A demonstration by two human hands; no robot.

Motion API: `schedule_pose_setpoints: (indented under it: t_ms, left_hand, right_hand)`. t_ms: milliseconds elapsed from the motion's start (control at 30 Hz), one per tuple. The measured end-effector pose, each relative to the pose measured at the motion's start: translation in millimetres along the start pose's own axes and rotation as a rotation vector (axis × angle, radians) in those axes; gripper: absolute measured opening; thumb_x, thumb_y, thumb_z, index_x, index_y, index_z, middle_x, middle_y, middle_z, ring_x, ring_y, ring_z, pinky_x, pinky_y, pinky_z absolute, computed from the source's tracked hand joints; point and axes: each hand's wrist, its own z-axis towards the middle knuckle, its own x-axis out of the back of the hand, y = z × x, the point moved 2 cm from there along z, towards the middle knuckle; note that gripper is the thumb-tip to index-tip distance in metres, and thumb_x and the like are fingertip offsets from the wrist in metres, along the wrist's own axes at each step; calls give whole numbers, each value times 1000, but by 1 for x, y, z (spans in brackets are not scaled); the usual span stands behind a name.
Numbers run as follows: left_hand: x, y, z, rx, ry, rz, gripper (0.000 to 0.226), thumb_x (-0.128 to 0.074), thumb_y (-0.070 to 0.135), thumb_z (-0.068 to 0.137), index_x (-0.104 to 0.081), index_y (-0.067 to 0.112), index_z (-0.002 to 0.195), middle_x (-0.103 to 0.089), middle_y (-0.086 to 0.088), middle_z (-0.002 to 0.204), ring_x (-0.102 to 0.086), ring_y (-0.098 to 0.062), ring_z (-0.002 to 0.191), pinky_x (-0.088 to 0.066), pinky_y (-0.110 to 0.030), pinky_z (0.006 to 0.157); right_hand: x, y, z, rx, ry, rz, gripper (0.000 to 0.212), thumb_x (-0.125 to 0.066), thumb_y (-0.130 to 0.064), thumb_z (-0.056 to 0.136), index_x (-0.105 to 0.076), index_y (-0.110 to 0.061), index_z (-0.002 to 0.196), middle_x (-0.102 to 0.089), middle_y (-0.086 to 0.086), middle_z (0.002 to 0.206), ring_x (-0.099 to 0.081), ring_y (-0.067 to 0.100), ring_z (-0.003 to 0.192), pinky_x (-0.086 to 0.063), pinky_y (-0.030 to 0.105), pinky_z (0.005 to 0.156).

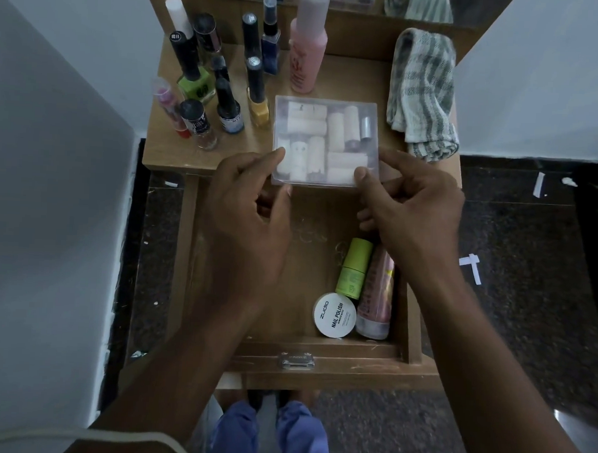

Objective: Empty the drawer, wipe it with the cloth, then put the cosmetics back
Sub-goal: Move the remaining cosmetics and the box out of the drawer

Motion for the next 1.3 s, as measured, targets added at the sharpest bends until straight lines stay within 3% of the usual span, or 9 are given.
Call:
schedule_pose_setpoints:
  t_ms: [333, 433, 533, 633, 800, 867, 1000, 1167, 1300]
  left_hand:
    - [3, 9, -20, 61, 34, -138, 40, -80, 10, 89, -60, 12, 125, -60, -2, 120, -67, -12, 78, -59, -31, 65]
    - [1, 4, -38, 32, -174, -40, 27, -79, 15, 90, -68, 18, 115, -63, 8, 103, -64, -6, 81, -56, -24, 68]
    - [-9, -12, -56, 41, -511, 134, 31, -79, 30, 88, -73, 25, 118, -64, 15, 105, -61, 0, 87, -50, -13, 75]
    - [-17, -23, -72, 17, -772, 251, 41, -73, 42, 88, -68, 28, 126, -60, 10, 115, -60, -9, 101, -51, -28, 87]
    - [-27, -26, -85, 4, -949, 370, 47, -73, 48, 82, -67, 31, 125, -55, 7, 118, -59, -16, 108, -54, -37, 89]
    - [-29, -27, -89, 15, -965, 364, 50, -75, 45, 81, -65, 34, 129, -54, 7, 119, -59, -16, 109, -54, -38, 90]
    - [-28, -28, -89, 36, -936, 362, 48, -76, 39, 82, -64, 36, 128, -57, 8, 119, -59, -15, 108, -53, -35, 91]
    - [-24, -31, -90, 138, -858, 284, 31, -79, 37, 79, -67, 35, 107, -63, 13, 103, -61, -8, 97, -51, -25, 83]
    - [-28, -29, -95, 182, -847, 240, 42, -81, 39, 79, -66, 36, 118, -62, 10, 109, -62, -10, 100, -51, -28, 87]
  right_hand:
    - [11, 8, -27, -3, 27, -41, 29, -82, -20, 88, -63, -20, 110, -74, 0, 77, -75, 13, 65, -64, 37, 60]
    - [10, 21, -42, -43, -73, -324, 13, -83, -22, 85, -71, -23, 91, -70, -7, 74, -68, 5, 66, -60, 29, 61]
    - [2, 30, -53, -42, -207, -651, 20, -82, -28, 84, -72, -21, 101, -69, -5, 89, -66, 13, 80, -45, 23, 64]
    - [-9, 33, -55, 8, -285, -792, 28, -81, -21, 84, -66, -15, 107, -59, 1, 110, -52, 17, 82, -31, 20, 67]
    - [-18, 31, -45, 59, -381, -935, 26, -77, -4, 82, -61, -10, 101, -52, 10, 114, -64, 28, 81, -34, 20, 55]
    - [-19, 27, -42, 49, -462, -993, 20, -71, -5, 86, -62, -10, 104, -54, 11, 115, -55, 22, 73, -18, 16, 49]
    - [-22, 26, -40, 33, -451, -1012, 38, -74, -10, 87, -56, -14, 120, -54, 10, 119, -24, 8, 57, -15, 15, 47]
    - [-25, 27, -47, 40, -438, -888, 59, -77, -9, 84, -40, -22, 128, -48, 6, 91, -44, 24, 67, -34, 27, 48]
    - [-25, 32, -54, 68, -410, -800, 65, -78, -9, 81, -37, -24, 129, -53, 3, 82, -56, 28, 71, -48, 35, 55]
